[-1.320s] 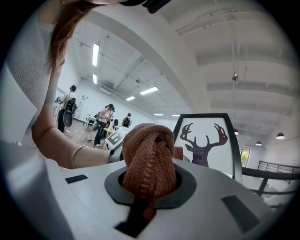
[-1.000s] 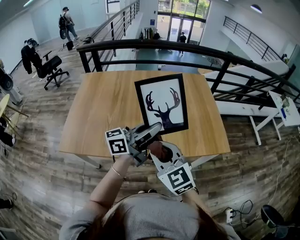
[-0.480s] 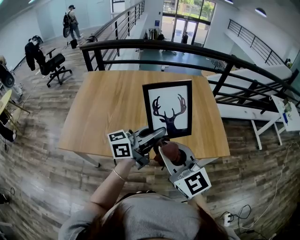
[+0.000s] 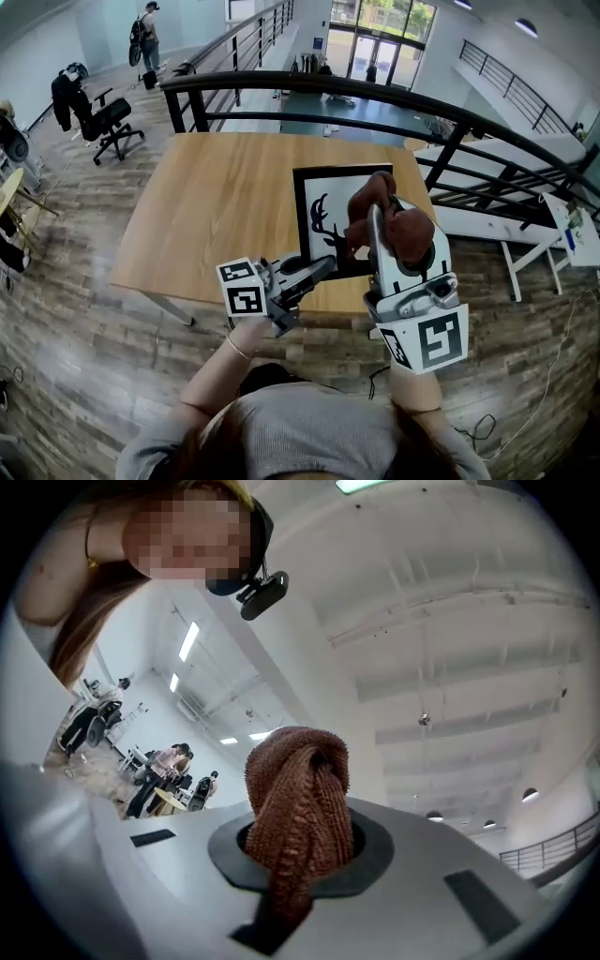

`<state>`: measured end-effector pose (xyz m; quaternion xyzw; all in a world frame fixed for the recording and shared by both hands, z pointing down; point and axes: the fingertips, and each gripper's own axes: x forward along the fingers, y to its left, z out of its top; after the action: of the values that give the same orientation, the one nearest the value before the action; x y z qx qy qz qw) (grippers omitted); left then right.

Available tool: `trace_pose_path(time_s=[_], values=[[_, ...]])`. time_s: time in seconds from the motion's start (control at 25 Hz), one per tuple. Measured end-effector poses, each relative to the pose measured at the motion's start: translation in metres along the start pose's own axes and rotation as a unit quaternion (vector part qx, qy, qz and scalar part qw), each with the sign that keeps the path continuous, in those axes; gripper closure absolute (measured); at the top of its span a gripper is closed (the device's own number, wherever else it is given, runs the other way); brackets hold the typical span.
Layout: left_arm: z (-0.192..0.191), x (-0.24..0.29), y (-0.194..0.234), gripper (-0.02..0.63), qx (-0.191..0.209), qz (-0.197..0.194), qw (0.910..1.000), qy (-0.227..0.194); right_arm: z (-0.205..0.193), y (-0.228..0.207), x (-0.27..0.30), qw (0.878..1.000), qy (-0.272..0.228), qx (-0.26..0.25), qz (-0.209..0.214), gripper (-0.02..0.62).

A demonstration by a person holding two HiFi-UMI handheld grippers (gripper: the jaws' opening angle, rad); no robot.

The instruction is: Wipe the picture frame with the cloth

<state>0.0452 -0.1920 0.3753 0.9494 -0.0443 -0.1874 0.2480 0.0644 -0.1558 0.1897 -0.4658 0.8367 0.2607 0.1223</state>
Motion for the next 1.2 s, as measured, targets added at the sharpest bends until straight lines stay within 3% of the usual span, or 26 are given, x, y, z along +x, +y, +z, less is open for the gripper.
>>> trace_pose_path(time_s=[0.52, 1.2], values=[[-0.006, -0.015, -0.009, 0.589, 0.042, 0.025, 0.9982, 0.034, -0.068, 0.013, 0.043, 0.996, 0.087, -0.014, 0.0, 0.549], [0.0, -0.03, -0.014, 0.589, 0.033, 0.031, 0.999, 0.001, -0.101, 0.056, 0.013, 0.986, 0.164, 0.005, 0.039, 0.549]])
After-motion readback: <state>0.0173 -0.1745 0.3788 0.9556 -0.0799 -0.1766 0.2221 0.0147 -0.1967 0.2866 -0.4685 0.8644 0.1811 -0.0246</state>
